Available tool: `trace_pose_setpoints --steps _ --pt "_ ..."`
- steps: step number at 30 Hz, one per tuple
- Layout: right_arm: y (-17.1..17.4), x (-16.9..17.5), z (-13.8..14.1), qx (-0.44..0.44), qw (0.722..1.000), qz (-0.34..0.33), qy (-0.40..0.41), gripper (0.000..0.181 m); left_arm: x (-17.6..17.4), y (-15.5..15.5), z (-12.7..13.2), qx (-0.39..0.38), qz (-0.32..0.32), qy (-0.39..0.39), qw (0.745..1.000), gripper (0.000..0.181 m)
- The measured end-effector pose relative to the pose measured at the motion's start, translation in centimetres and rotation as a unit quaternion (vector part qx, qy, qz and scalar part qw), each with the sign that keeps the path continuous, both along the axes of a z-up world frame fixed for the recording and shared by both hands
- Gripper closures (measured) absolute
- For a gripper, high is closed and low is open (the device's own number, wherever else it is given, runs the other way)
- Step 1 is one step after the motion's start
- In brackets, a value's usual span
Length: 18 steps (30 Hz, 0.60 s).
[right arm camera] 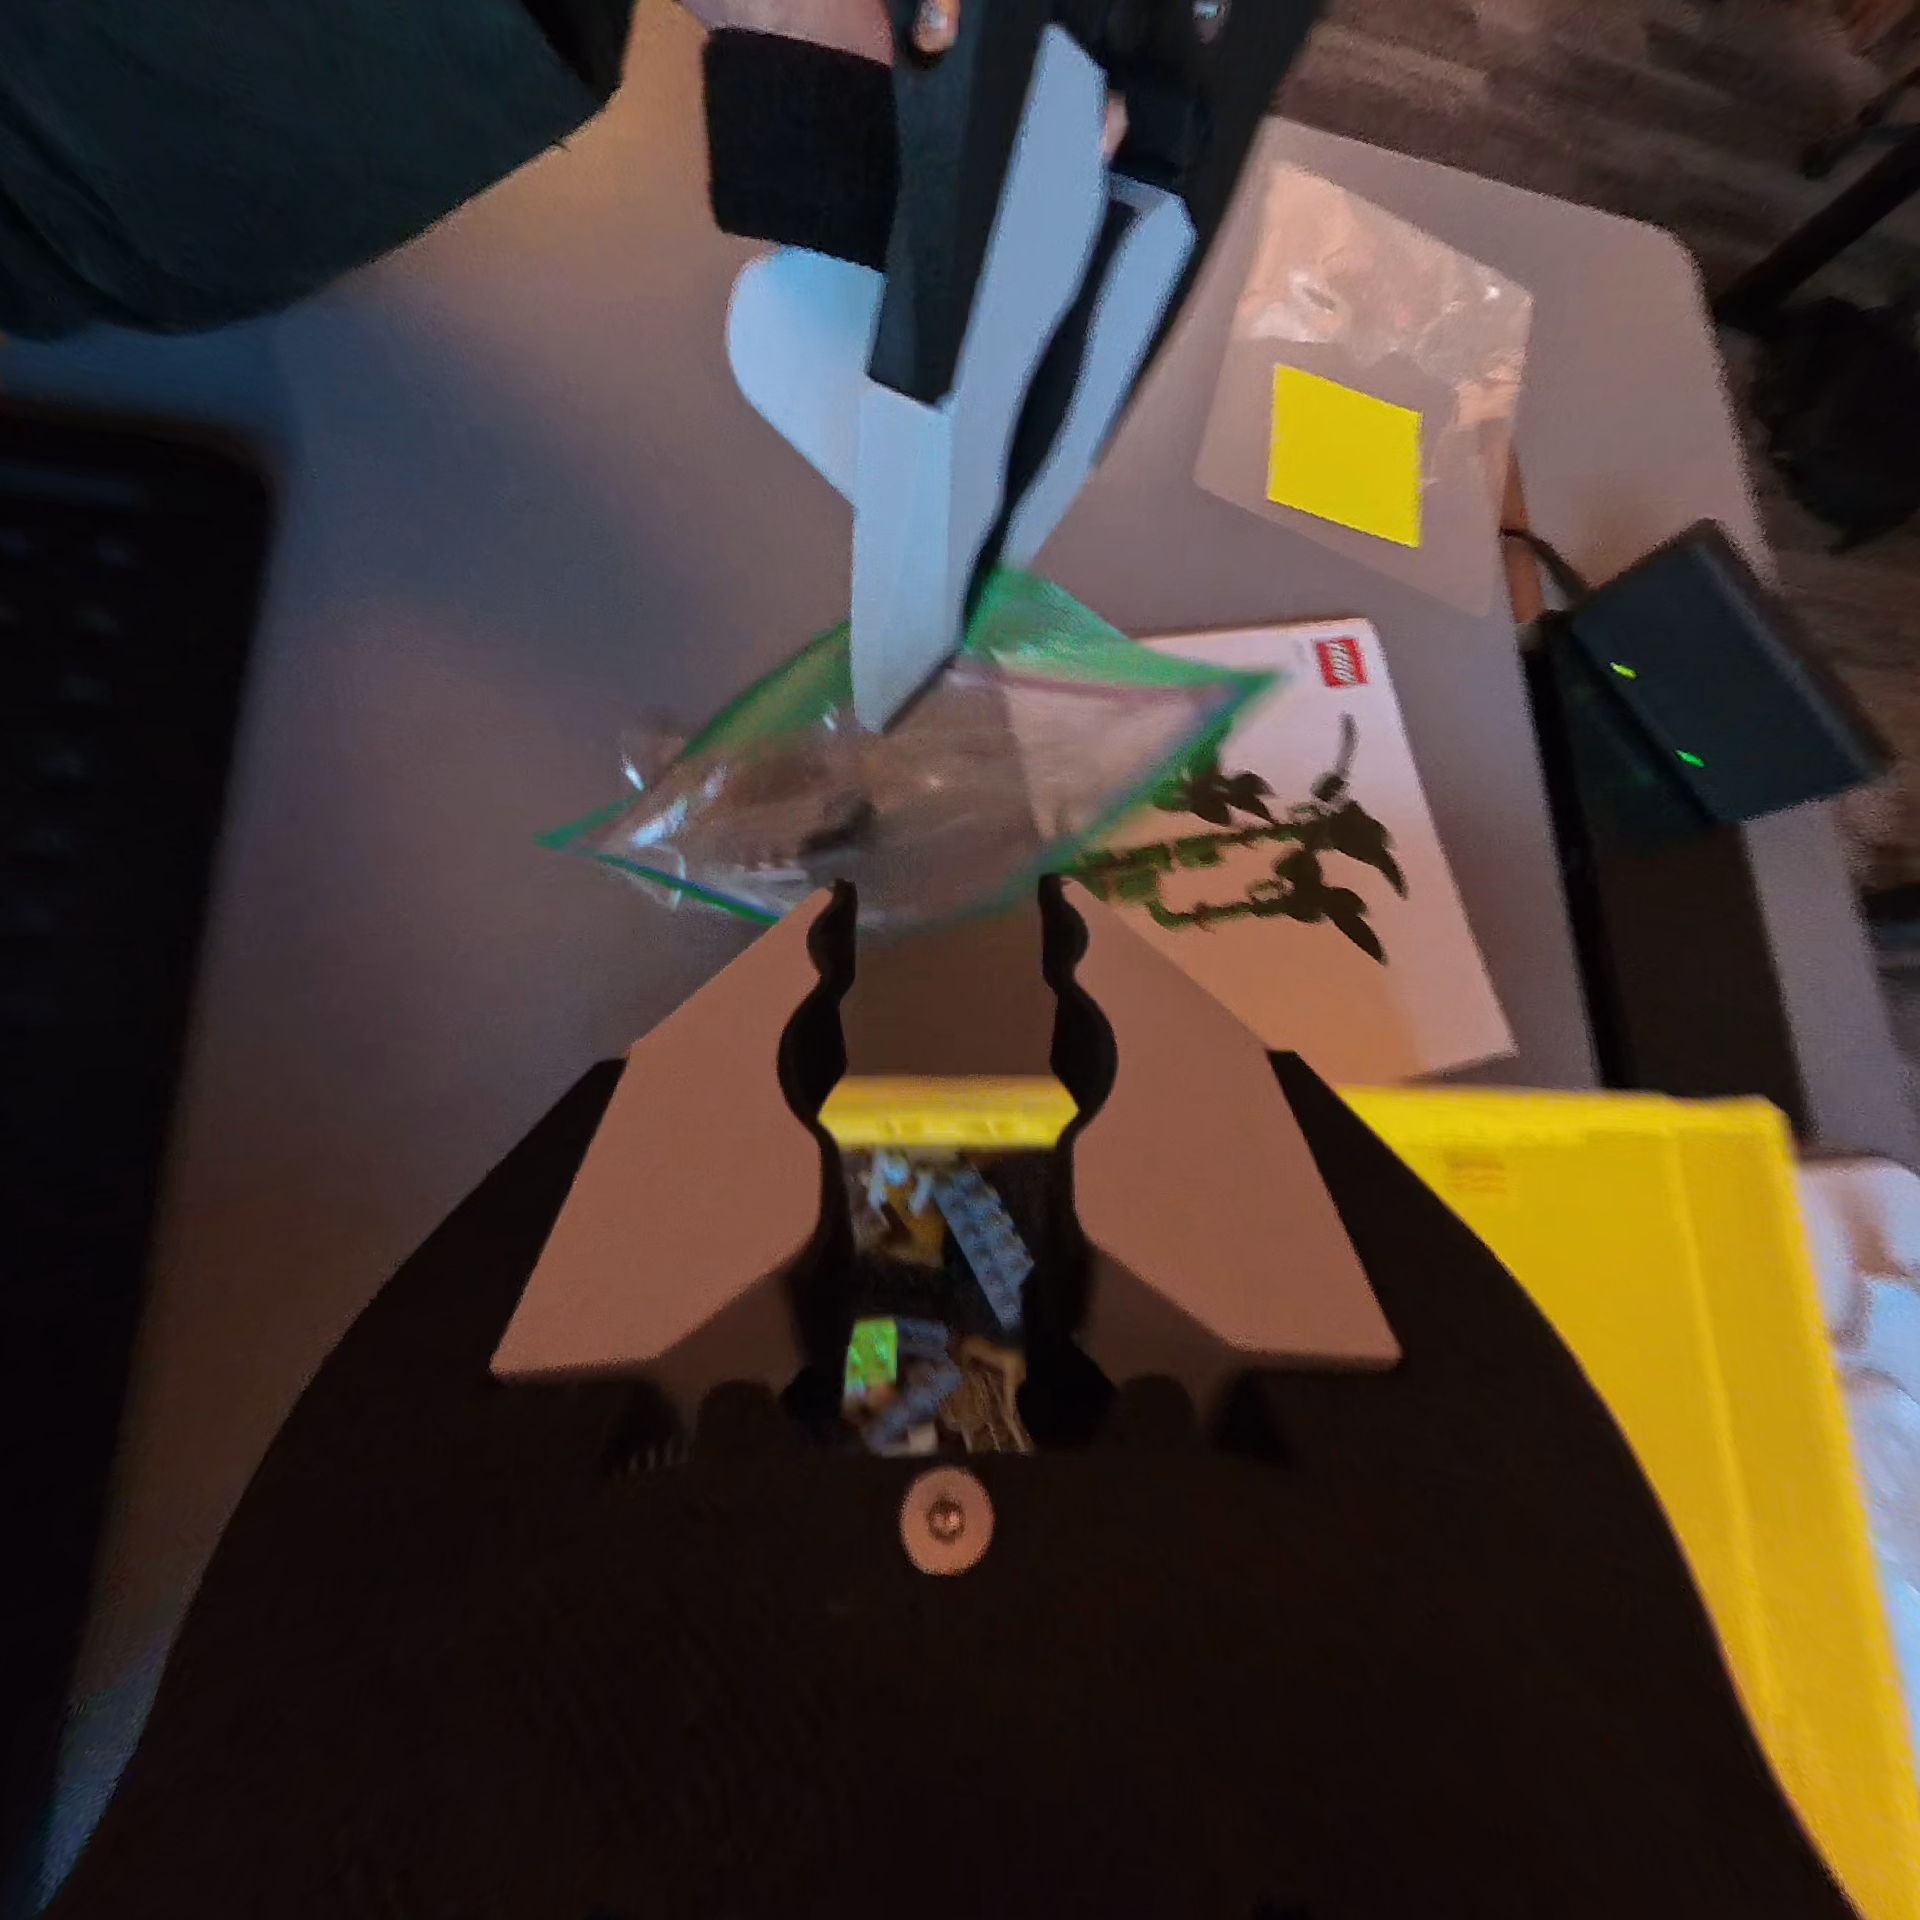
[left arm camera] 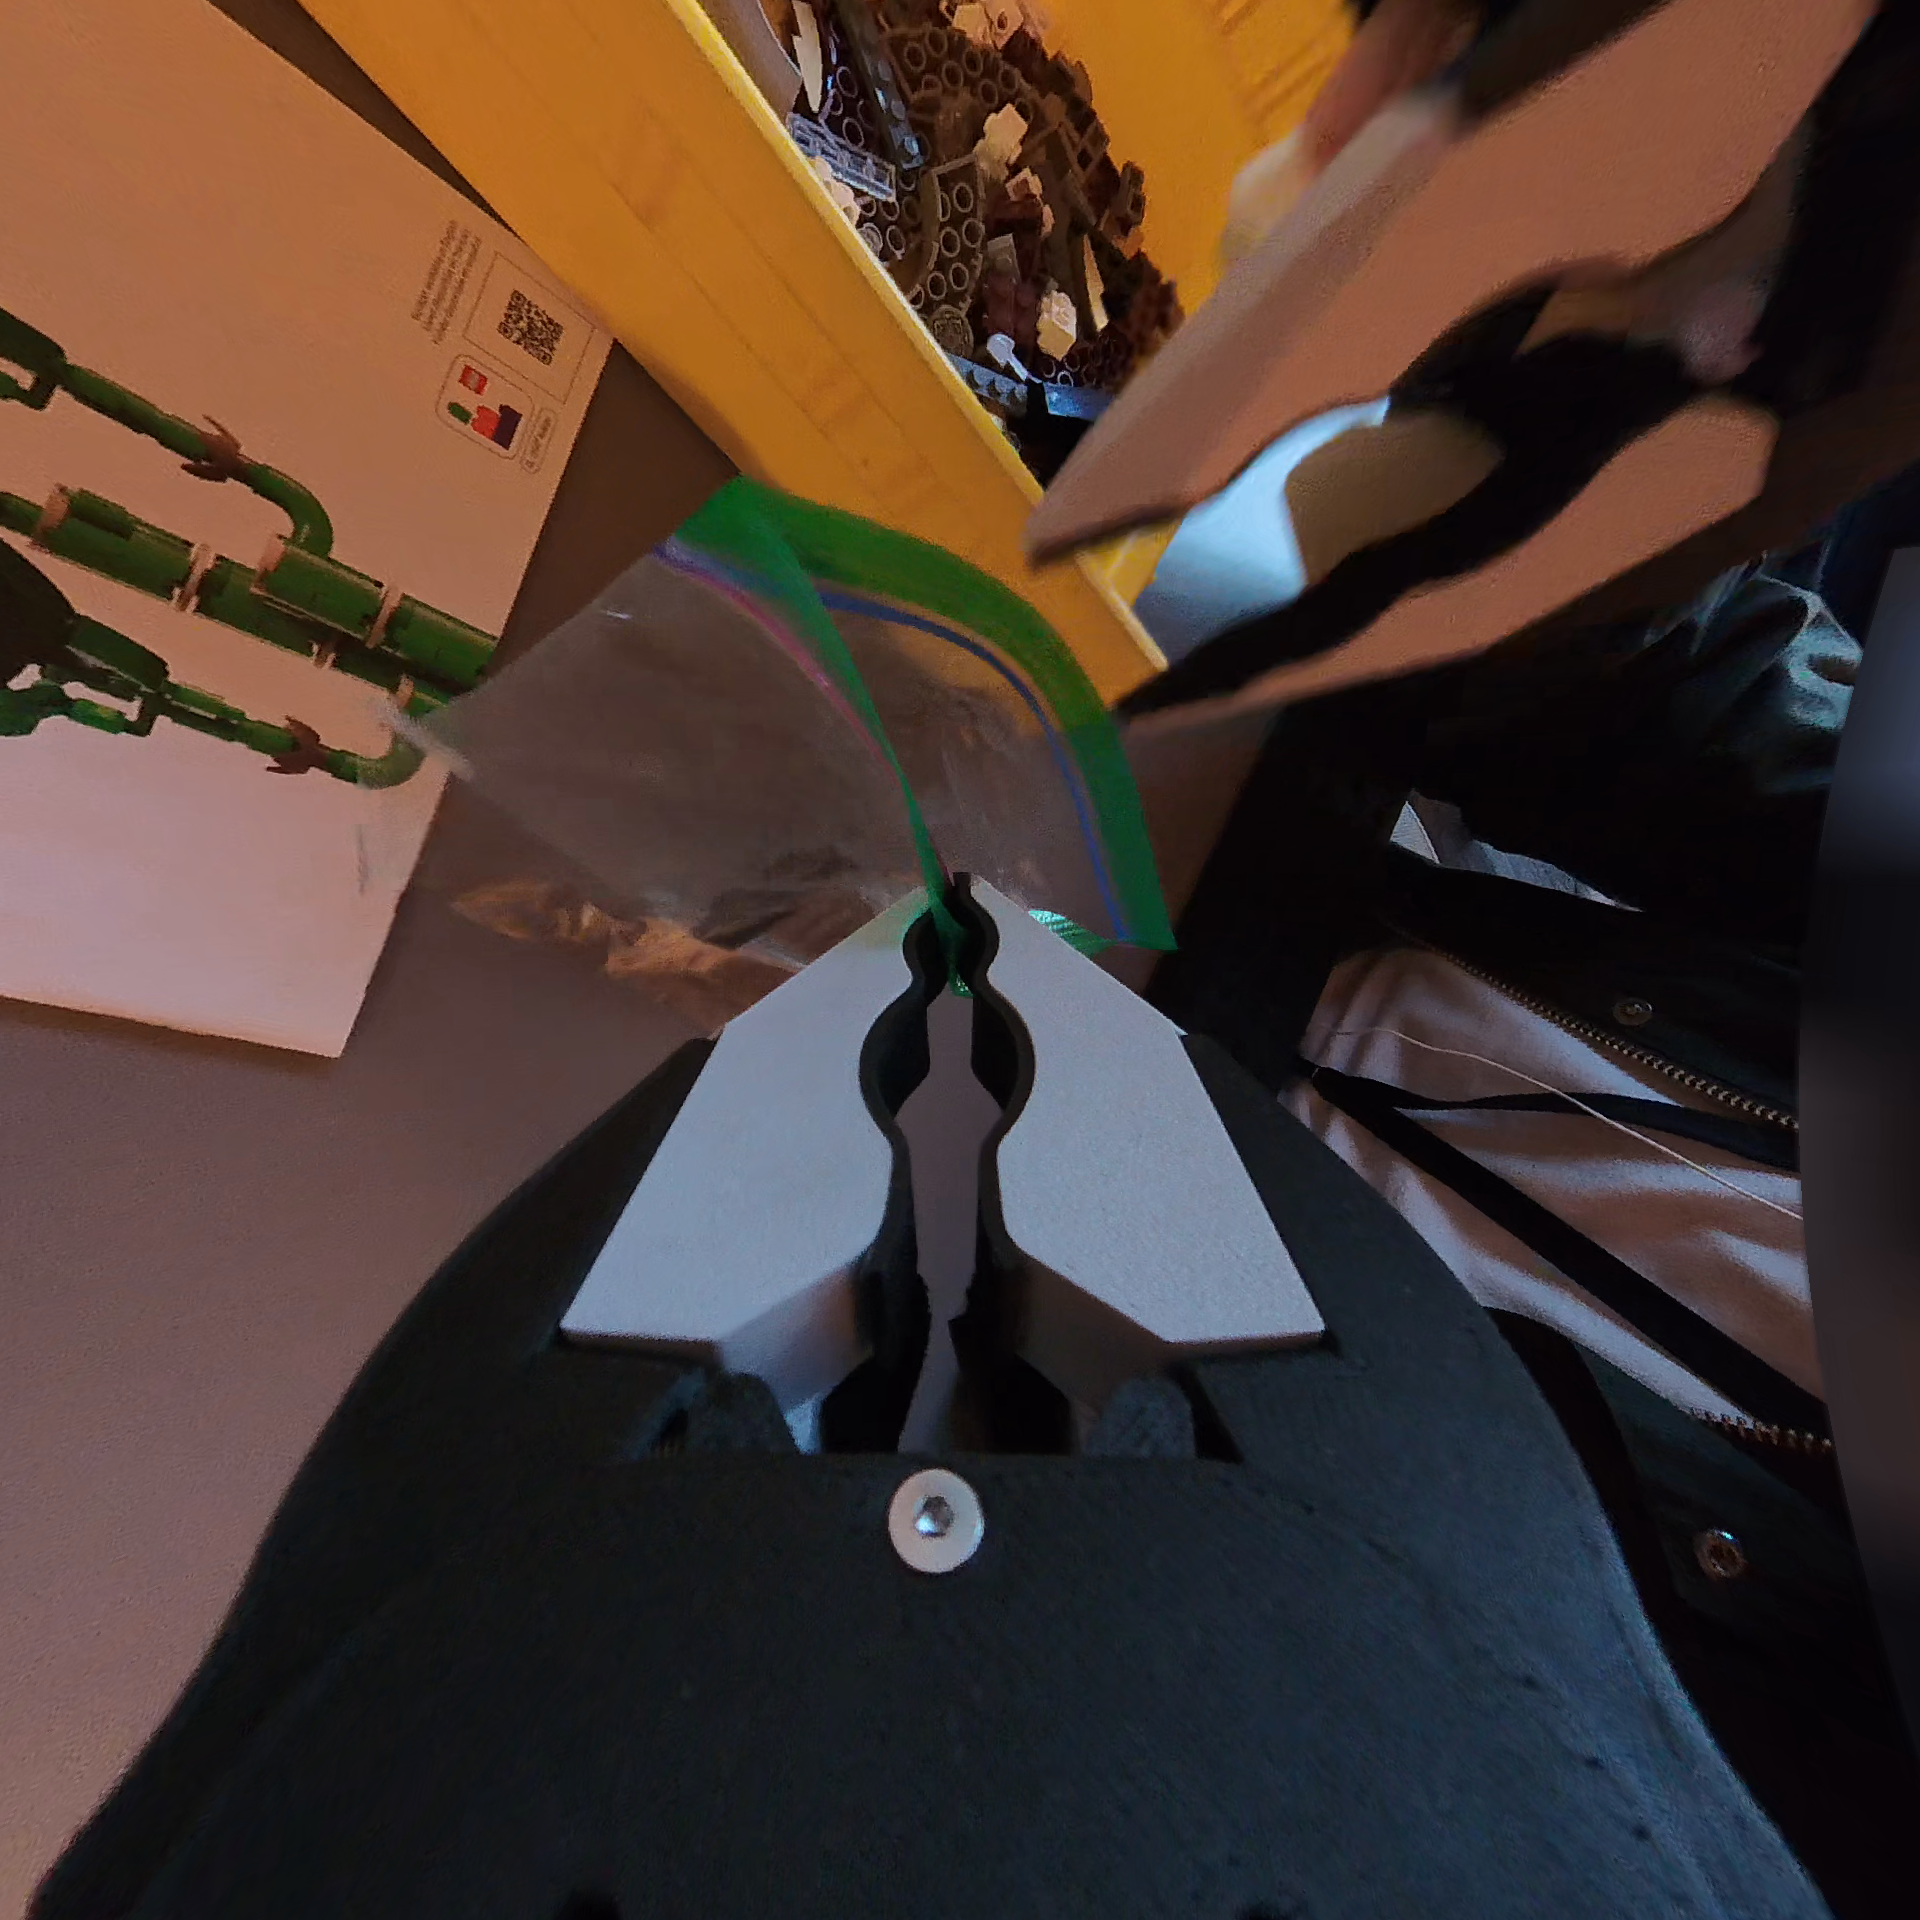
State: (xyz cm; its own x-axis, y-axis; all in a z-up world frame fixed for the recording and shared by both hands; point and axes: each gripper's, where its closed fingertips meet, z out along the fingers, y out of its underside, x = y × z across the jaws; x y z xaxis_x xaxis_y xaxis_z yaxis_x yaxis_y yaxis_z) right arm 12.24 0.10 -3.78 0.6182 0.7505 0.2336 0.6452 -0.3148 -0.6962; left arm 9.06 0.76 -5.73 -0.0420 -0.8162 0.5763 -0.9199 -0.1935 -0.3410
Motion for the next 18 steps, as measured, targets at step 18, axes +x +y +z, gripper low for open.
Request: trace_pose_setpoints --steps 18 --pt "-0.4 11.4 -12.3 -0.211 0.954 -0.191 -0.093 0.095 0.0 -0.4 -0.2 0.016 -0.011 0.004 1.0 0.181"
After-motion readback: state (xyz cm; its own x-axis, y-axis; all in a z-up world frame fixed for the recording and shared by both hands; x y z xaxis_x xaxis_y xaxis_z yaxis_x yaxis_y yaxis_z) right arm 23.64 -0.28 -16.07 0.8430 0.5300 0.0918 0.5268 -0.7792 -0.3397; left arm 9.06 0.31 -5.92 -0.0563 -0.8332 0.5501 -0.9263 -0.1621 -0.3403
